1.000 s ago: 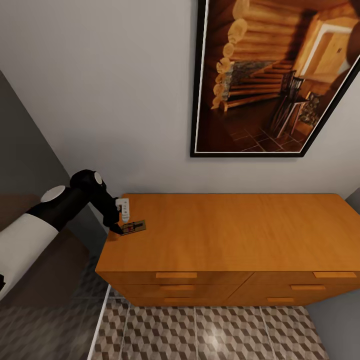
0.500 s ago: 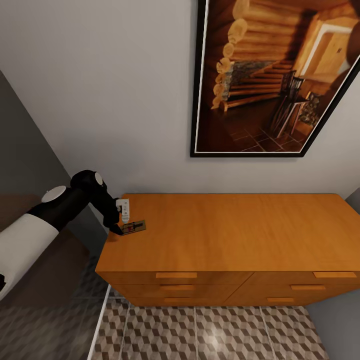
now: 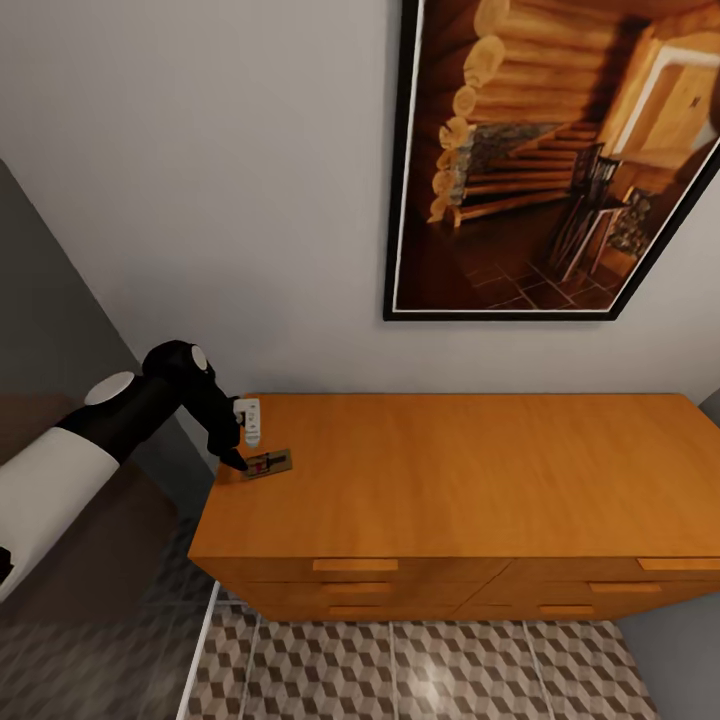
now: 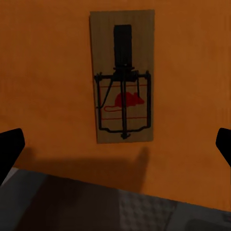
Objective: Take the four mousetraps from the cabinet in the bathroom and place them on the bathroom floor. Make sure all four end up on the same floor surface, and ensure that at least two of them are either under or directly next to the same bathroom sink.
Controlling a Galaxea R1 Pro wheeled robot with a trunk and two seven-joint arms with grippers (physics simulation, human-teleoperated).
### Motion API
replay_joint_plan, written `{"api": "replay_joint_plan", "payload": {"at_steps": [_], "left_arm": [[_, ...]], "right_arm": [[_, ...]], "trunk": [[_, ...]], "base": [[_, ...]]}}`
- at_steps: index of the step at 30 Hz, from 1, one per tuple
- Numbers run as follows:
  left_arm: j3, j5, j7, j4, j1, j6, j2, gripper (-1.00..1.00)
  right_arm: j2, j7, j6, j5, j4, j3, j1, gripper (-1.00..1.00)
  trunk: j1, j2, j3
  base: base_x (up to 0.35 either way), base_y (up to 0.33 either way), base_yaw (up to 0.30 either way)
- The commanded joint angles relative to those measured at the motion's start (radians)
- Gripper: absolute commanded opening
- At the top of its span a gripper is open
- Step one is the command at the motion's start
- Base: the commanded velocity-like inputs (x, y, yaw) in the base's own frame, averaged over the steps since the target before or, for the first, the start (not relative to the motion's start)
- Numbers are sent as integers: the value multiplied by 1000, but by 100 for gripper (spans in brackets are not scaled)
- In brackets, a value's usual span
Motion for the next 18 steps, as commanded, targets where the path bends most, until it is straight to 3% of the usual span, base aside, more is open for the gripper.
{"api": "replay_joint_plan", "payload": {"at_steps": [1,18], "left_arm": [[-3,-4,-5,-2,-1,11,1,100],[-5,-4,-5,-3,-1,11,-1,100]], "right_arm": [[0,-1,-3,-9,0,9,-1,-100],[-2,-1,-16,-9,1,9,-1,-100]], "trunk": [[1,-2,-2],[1,-2,-2]], "base": [[20,6,0],[3,1,0]]}}
